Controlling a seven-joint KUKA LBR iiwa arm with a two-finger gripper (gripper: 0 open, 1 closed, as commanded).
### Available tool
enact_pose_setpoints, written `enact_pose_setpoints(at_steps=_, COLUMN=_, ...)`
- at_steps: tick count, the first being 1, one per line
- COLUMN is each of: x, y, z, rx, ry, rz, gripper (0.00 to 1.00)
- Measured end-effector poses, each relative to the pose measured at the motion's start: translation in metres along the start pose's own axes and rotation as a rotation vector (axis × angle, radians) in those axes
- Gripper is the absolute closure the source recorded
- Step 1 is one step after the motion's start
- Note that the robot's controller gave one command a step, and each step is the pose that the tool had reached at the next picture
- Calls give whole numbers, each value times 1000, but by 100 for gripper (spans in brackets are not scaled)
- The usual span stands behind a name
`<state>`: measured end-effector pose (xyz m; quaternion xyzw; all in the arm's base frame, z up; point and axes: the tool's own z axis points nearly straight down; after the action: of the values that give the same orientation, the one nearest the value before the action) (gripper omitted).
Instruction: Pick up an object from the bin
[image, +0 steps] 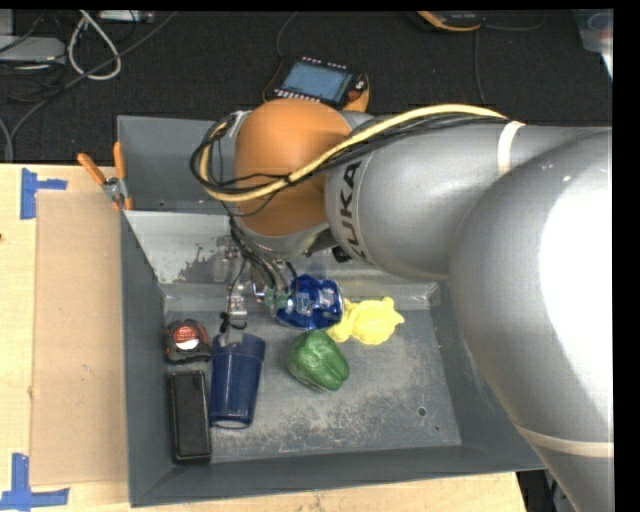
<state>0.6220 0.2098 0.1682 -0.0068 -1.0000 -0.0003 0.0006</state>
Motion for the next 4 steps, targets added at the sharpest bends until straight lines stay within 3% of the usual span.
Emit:
enact_pose_setpoints(at_steps=1, x=0, y=0, z=0, rx=0, ry=0, rz=0, gripper=0)
enact_pose_setpoints(at_steps=2, x=32, y=13, z=55, rx=-1, ry=0, rz=-441, gripper=0)
enact_pose_setpoints(at_steps=3, x=39, y=4, z=64, rx=0, ry=1, rz=-191, gripper=0)
enact_pose_setpoints(at_steps=4, x=39, y=8, z=69, rx=1, ry=0, rz=-251, gripper=0)
